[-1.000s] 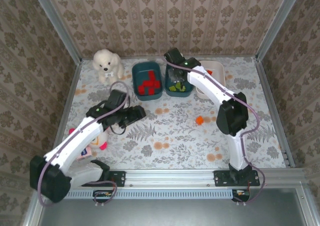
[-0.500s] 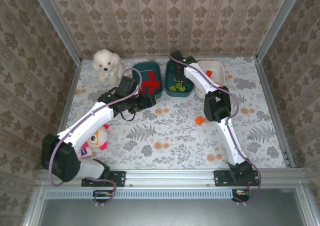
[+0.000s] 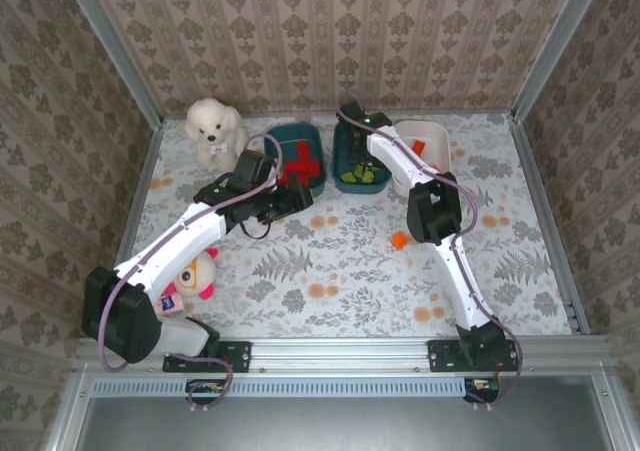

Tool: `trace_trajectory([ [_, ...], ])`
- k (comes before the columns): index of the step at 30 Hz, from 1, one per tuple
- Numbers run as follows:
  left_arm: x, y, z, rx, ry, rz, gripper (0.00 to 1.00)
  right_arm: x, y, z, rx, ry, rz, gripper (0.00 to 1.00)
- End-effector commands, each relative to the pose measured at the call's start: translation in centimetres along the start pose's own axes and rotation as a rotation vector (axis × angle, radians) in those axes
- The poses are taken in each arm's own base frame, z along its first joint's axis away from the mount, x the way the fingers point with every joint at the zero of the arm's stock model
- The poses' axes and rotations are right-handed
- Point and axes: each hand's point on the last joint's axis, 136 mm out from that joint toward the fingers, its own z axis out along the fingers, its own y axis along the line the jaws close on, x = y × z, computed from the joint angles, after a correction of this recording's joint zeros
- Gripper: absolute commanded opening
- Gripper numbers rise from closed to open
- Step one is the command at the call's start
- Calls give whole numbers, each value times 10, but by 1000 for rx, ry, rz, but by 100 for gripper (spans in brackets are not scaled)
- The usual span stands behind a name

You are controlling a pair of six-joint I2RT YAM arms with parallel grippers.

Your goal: Sort the legos into containers by color

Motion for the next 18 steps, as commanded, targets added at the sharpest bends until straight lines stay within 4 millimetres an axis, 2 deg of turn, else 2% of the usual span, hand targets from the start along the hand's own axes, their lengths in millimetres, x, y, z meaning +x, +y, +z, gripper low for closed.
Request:
trace_trajectory([
  [1,-1,1,-9,29,-8,33,76,-39,-3,-83,-50,-157,4,63],
  [4,4,3,-15,65,5,67,76,-36,-13,-121,-71,-185,19,62],
  [7,18,0,-21,161,56,119,77,-5,-29,-146,-109,-179,60,62],
  [9,33,-2,-26,222,95,137,77,35,-43,-152,-131,-157,56,63],
  [10,33,4,-30,227,87,121,77,50,-51,-155,-146,-144,54,63],
  [15,58,21,-34,243,76,57,77,157,-92,-140,-222,16,-88,71],
  [18,60,31,-35,243,31,2,77,203,-118,-132,-199,110,-201,76],
])
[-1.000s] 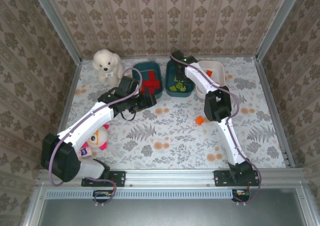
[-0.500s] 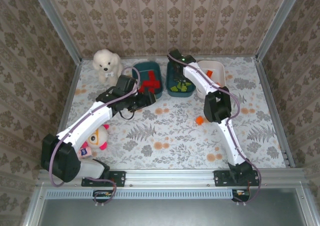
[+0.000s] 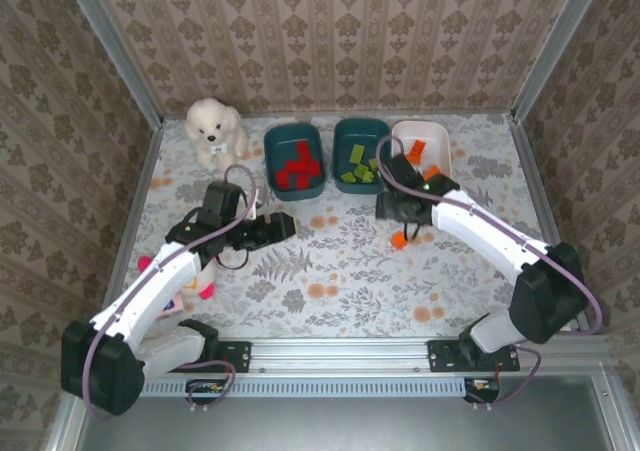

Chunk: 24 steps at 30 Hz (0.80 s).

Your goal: Sort the legos into containers by color

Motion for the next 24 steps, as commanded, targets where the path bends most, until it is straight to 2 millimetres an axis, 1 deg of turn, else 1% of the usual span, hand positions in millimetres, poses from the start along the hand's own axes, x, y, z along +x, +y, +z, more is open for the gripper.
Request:
trace_trajectory([
  [1,-3,-3,-5,47,-51,-37,77,43,-7,9,-33,117,-127,77],
  [2,-4,-2,-5,46,-57,-42,77,51,-13,10,-8,144,-156,79],
  [4,-6,-4,-5,48,-62,-44,77,60,-21,15,39,194,-200,82],
  [6,-8,-4,-5,46,-64,-46,77,65,-21,22,60,234,-233,84],
  [10,-11,-6,-8,42,-74,-43,77,63,-12,41,65,257,-257,86],
  [13,-10,-7,-11,44,-85,-46,77,58,-9,57,83,281,-266,86],
  [16,-10,-8,-14,48,-100,-59,77,51,-13,70,98,292,-256,81],
  [19,-10,-7,-17,49,-121,-70,77,42,-9,77,70,290,-250,73],
  [21,-10,-7,-18,47,-129,-76,77,41,-9,84,70,312,-259,69],
  [24,-11,-7,-20,46,-139,-81,77,41,-14,93,86,341,-250,63],
])
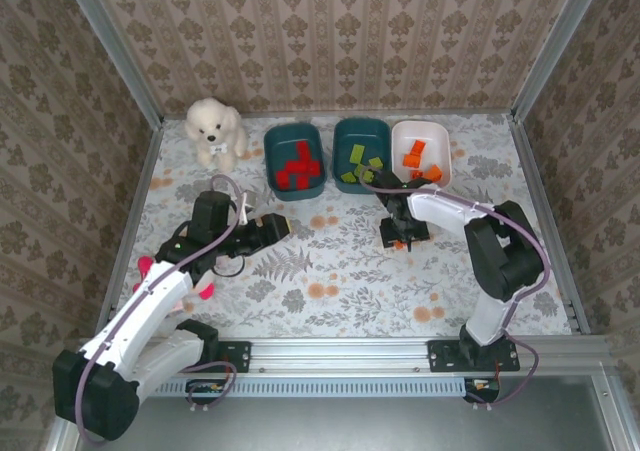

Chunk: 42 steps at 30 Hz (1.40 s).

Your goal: Sort the legos into containers by color

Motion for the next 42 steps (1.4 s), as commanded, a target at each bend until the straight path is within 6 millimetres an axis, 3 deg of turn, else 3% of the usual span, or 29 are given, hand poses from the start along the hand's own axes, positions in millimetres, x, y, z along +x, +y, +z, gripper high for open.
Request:
trace_trajectory([
  [1,-6,-1,-3,3,-37,-14,77,-6,-1,7,-10,23,-11,62],
  [11,-9,-5,-4,7,-44,-9,76,-6,2,9,-74,39,66,48],
  [15,-10,-5,-1,13,-35,-11,76,-4,2,7,-82,28,122,38],
  [19,-12,-9,2,23,-35,-6,76,-14,-3,-16,-93,-47,176,31],
  [22,-21,-17,7,31,-47,-1,76,-32,-14,-54,-88,-148,213,29],
  [25,-50,-37,16,67,-86,2,76,-58,-30,-88,-93,-237,253,28],
  [29,-99,-68,36,109,-125,31,76,-103,-53,-102,-94,-286,299,28],
  [33,-143,-91,65,178,-147,16,75,-150,-81,-95,-38,-327,350,27],
  [37,-181,-109,92,209,-154,30,75,-191,-103,-73,-18,-324,413,27],
  [42,-207,-115,115,195,-150,52,74,-218,-122,-47,21,-287,472,27],
])
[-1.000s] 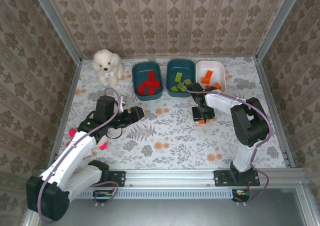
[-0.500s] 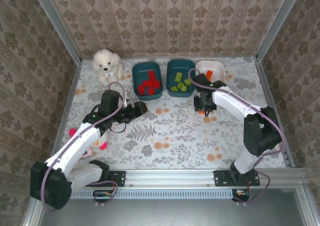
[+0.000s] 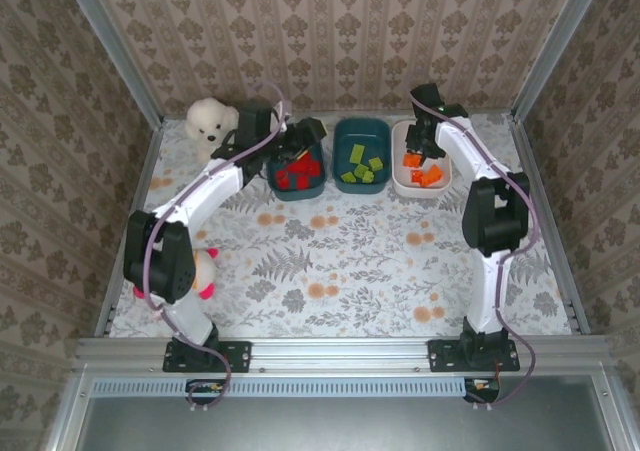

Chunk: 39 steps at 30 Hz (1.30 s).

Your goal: Sort the legos into containers by color

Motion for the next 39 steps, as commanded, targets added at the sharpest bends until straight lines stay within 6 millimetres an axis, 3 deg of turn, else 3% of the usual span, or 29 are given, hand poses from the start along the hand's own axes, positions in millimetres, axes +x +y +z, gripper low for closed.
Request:
trace_trajectory([
  [1,-18,-14,5,35,-15,26,74,-6,-14,12,75,29,17,27],
  [8,-22,-12,24,29,5,21,74,-8,-33,48,159,79,68,28],
  [15,-20,-15,32,25,32,36,74,-5,-30,75,123,129,76,31],
  [19,-20,-17,32,31,35,38,74,-7,-28,75,117,127,73,44],
  [22,-6,-28,37,48,62,47,74,-15,-25,65,98,102,82,55],
  [25,-6,-33,32,55,59,50,74,-27,-19,46,68,57,80,61],
  [28,-8,-41,21,58,41,55,74,-45,-13,13,37,-14,73,66],
  [30,-5,-45,8,50,35,59,74,-56,-7,-22,6,-85,66,71],
  [33,6,-38,-16,8,32,51,74,-58,2,-72,-67,-185,70,77],
  [36,30,-9,-43,-103,38,24,75,-37,13,-123,-135,-287,33,85],
  [37,37,-1,-53,-133,32,19,75,-26,13,-136,-128,-311,14,98],
  [39,56,19,-78,-212,24,29,78,3,13,-164,-128,-354,-24,100],
])
